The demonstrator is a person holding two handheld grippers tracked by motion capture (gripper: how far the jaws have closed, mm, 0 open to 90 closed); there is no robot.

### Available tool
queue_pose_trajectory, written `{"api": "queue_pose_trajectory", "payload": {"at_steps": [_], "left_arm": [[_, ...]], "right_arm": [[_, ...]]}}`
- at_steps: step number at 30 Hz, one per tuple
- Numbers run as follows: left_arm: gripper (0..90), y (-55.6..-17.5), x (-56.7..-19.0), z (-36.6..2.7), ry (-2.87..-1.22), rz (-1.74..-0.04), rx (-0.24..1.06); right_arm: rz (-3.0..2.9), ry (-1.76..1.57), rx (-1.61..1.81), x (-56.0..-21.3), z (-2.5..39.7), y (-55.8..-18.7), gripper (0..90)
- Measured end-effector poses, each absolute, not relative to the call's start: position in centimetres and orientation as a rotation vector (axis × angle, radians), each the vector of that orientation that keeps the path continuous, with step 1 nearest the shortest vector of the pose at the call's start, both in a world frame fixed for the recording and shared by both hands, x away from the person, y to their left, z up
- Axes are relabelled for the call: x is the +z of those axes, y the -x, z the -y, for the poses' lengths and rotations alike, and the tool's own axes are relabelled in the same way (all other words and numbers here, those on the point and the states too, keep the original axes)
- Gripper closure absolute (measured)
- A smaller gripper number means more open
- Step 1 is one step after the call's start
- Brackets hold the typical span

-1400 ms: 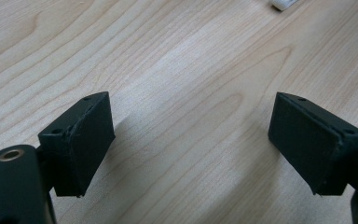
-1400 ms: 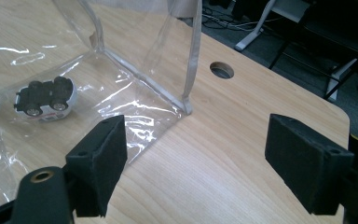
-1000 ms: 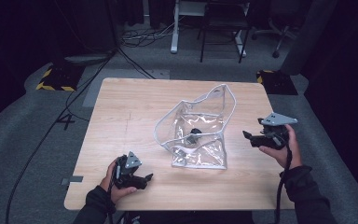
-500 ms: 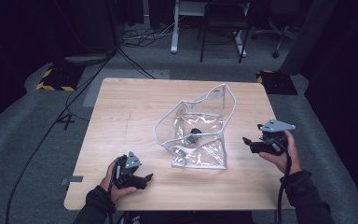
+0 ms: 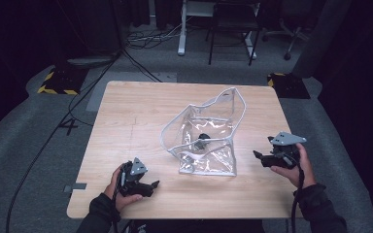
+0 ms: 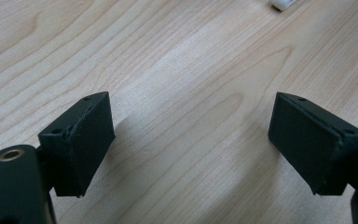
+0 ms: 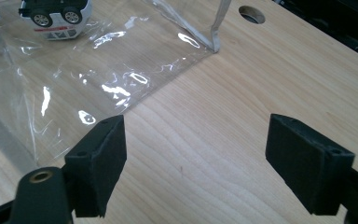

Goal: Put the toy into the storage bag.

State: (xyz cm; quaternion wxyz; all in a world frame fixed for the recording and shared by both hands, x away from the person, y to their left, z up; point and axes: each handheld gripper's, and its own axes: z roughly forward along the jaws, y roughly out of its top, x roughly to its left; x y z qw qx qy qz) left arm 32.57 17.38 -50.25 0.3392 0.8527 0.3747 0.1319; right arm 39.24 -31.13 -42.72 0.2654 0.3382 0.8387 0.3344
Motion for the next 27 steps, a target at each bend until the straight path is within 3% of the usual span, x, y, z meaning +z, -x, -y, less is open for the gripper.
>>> {"api": "queue_pose_trajectory", "payload": {"at_steps": [27], "left_arm": [[14.4,-32.6,-50.2,-17.4,-2.221,-0.976,0.344]], "right_arm": [[-2.379,-0.876,0.822,-46.4,32.3,-35.8,19.8]]}}
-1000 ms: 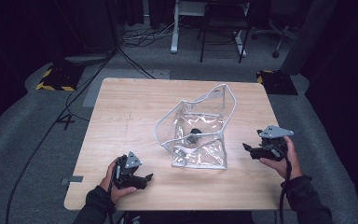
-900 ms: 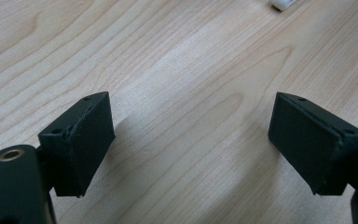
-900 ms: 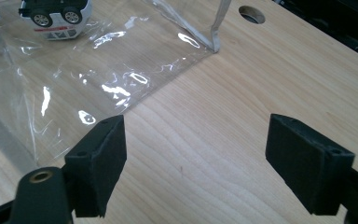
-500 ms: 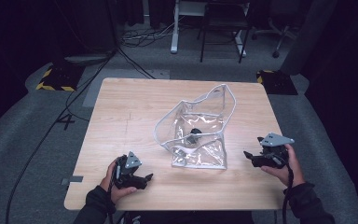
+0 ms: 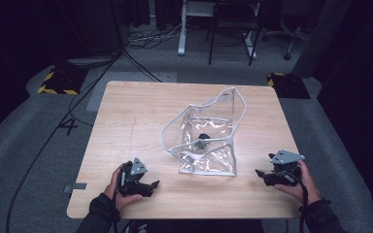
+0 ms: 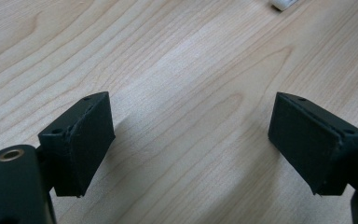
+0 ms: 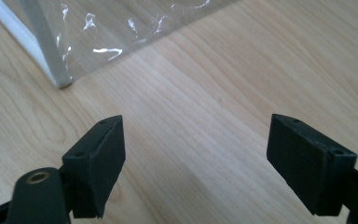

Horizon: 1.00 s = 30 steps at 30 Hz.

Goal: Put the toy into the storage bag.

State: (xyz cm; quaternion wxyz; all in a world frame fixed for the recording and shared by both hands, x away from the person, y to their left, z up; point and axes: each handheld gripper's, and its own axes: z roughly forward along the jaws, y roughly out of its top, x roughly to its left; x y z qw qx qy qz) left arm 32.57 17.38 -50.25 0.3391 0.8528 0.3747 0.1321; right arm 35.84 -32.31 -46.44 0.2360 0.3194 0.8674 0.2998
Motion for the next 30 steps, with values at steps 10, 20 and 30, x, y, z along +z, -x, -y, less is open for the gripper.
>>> {"api": "queue_pose_trajectory", "payload": {"at_steps": [10,20,30], "left_arm": [[14.4,-32.6,-50.3,-17.4,-2.219,-0.976,0.348],[14.4,-32.6,-50.2,-17.4,-2.220,-0.976,0.344],[14.4,-32.6,-50.3,-17.4,-2.219,-0.977,0.347]], "right_arm": [[-2.406,-0.895,0.825,-47.8,33.5,-34.5,19.0],[-2.404,-0.947,0.855,-48.8,35.4,-33.8,18.4],[-2.356,-1.097,1.017,-50.2,38.6,-32.7,16.3]]}}
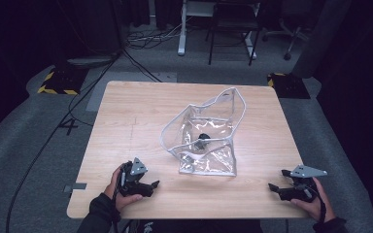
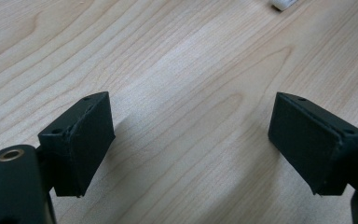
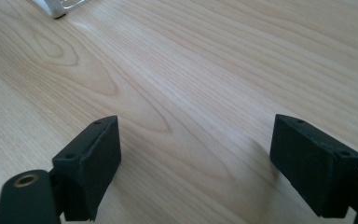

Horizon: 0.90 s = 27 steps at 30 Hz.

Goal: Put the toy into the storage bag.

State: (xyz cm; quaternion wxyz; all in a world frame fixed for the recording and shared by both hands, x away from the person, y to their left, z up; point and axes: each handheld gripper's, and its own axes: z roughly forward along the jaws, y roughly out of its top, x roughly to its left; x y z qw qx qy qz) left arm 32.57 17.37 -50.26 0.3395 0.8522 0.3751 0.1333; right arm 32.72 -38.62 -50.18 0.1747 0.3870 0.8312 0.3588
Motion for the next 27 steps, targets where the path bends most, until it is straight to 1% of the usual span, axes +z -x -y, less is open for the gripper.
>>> {"api": "queue_pose_trajectory", "payload": {"at_steps": [6,27], "left_arm": [[14.3,-32.6,-50.3,-17.4,-2.220,-0.975,0.344],[14.2,-32.6,-50.3,-17.3,-2.215,-0.984,0.355]], "right_arm": [[-2.321,-1.128,1.025,-50.3,40.1,-32.2,16.4],[-2.290,-1.168,1.017,-50.3,40.2,-32.3,16.6]]}}
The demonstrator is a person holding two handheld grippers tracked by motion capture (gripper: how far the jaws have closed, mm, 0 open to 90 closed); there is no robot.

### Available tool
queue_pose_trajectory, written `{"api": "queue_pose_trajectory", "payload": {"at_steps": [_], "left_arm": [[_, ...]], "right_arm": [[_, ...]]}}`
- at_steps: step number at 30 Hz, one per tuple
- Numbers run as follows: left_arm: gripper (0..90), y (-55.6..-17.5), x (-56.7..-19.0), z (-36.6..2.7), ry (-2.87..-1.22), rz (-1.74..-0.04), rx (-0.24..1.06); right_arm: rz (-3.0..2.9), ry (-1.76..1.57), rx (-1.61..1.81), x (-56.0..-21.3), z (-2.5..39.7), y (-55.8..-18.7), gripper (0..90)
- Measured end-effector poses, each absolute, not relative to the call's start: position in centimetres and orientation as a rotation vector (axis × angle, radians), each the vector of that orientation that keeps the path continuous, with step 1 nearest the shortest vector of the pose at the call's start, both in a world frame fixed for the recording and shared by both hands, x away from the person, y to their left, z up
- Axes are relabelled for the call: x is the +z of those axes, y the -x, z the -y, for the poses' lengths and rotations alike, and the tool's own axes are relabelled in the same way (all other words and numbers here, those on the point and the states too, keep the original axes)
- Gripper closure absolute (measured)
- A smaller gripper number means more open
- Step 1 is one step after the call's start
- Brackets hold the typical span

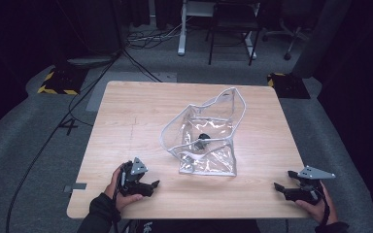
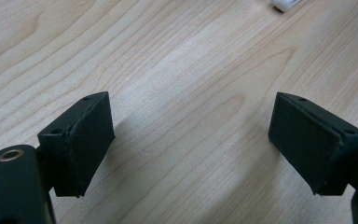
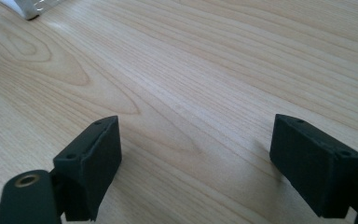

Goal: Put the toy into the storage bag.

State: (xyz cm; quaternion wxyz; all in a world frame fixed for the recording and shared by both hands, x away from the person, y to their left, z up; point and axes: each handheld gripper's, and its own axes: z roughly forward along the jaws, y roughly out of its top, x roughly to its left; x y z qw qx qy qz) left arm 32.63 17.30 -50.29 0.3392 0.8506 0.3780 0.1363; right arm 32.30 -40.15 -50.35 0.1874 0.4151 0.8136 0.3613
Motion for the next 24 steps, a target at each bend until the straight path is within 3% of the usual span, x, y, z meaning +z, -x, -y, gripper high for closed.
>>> {"api": "queue_pose_trajectory", "payload": {"at_steps": [24], "left_arm": [[14.2,-32.67,-50.28,-17.28,-2.217,-0.984,0.347]], "right_arm": [[-2.285,-1.180,1.019,-50.34,40.35,-32.25,17.1]]}}
